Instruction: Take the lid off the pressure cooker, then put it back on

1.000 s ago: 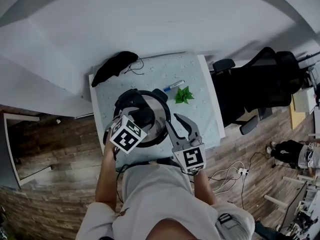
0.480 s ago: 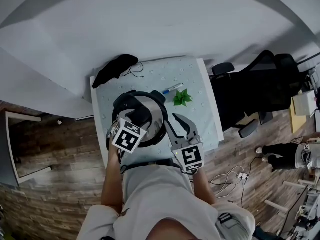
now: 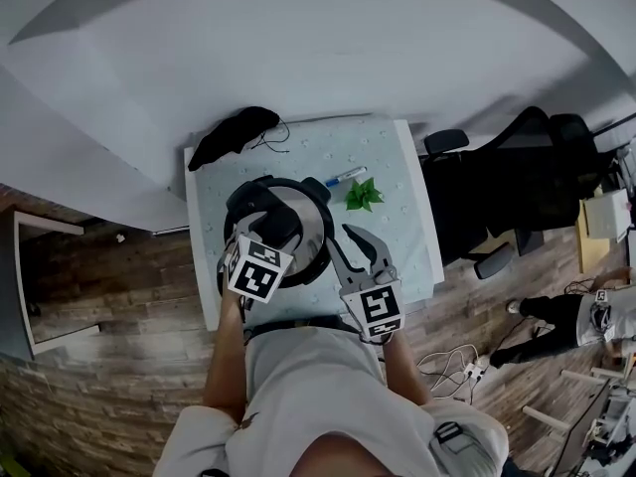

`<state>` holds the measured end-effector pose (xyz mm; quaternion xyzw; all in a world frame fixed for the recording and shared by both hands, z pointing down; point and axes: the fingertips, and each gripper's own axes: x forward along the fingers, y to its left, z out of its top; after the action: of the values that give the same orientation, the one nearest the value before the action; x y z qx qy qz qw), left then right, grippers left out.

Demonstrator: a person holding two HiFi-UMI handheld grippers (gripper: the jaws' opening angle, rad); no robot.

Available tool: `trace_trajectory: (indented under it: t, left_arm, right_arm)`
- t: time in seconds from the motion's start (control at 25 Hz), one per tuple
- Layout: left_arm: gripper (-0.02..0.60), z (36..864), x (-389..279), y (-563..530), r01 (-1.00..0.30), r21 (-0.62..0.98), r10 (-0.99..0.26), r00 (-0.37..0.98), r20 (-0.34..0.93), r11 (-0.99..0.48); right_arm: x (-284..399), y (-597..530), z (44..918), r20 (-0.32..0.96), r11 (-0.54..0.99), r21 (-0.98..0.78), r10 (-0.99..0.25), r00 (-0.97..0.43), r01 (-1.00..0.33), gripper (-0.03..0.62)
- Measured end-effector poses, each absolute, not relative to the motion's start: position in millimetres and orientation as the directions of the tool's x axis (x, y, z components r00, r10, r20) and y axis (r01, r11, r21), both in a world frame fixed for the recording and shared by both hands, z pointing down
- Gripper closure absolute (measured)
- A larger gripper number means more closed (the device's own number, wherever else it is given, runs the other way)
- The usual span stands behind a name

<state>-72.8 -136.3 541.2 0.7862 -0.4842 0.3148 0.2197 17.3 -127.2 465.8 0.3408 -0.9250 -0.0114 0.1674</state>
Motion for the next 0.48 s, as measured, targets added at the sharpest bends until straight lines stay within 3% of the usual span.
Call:
trace_trajectory:
  t: [0.48]
  left_arm:
    - [0.301,477.8,-89.5,-128.0,-0.924,-0.052,-0.858,0.329,0.393,-0.379]
  right_arm:
    - [9.3,-119.7,461.4,0.281,0.755,0.145,-0.651,-0.705,-0.639,0.473]
